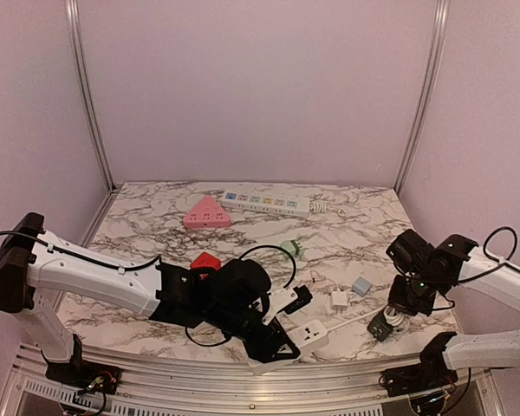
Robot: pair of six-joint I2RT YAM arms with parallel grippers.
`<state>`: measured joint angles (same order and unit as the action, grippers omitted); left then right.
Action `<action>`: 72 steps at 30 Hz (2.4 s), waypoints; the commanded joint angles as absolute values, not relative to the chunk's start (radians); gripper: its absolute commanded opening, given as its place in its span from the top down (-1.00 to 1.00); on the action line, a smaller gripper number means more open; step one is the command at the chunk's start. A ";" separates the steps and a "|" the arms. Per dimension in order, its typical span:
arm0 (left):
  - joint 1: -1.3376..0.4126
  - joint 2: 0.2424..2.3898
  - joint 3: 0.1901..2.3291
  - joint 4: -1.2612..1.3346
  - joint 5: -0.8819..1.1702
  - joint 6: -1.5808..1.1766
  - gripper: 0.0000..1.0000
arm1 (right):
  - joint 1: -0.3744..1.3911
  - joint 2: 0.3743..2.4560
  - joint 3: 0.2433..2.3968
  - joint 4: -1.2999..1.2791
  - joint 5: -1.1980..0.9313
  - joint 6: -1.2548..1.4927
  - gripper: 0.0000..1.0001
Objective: Insert the plug
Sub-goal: Move the socket to the center of the board.
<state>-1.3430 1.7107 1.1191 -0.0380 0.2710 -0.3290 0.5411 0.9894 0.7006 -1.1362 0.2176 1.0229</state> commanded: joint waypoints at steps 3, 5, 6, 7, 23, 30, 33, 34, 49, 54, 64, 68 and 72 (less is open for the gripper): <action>-1.346 1.686 1.176 -0.101 0.217 -0.300 1.00 | 0.632 1.017 0.608 -0.878 0.203 1.186 1.00; -1.334 1.687 1.181 -0.117 0.193 -0.294 1.00 | 0.639 1.024 0.579 -0.791 0.202 1.211 1.00; -1.323 1.686 1.180 -0.123 0.183 -0.294 1.00 | 0.639 1.026 0.565 -0.735 0.204 1.221 1.00; -1.310 1.682 1.176 -0.125 0.179 -0.294 1.00 | 0.639 1.033 0.553 -0.681 0.210 1.232 1.00; -1.114 1.702 1.183 -0.329 0.103 -0.032 1.00 | 0.688 1.133 0.700 -0.499 0.416 1.347 1.00; -1.138 1.708 1.145 -0.321 0.104 0.080 1.00 | 0.831 0.906 0.603 -0.719 0.501 1.515 1.00; -1.157 1.752 1.165 -0.324 0.088 0.136 1.00 | 0.885 0.907 0.533 -0.735 0.486 1.587 1.00; -1.160 1.770 1.172 -0.324 0.087 0.154 1.00 | 0.904 0.911 0.510 -0.723 0.481 1.611 1.00; -1.210 1.923 1.219 -0.291 0.059 0.264 1.00 | 1.038 1.161 0.476 -0.703 0.503 1.703 0.41; -1.213 1.921 1.198 -0.265 0.106 0.312 1.00 | 1.038 1.091 0.501 -0.758 0.527 1.664 -0.06; -1.218 1.893 1.160 -0.265 0.120 0.390 0.70 | 1.038 1.036 0.706 -0.912 0.711 1.502 -0.40; -1.218 1.883 1.139 -0.267 0.071 0.389 0.37 | 1.038 1.078 0.726 -0.864 0.749 1.433 -0.40; -1.213 1.863 1.114 -0.266 0.021 0.377 0.05 | 1.038 1.090 0.709 -0.848 0.816 1.458 -0.34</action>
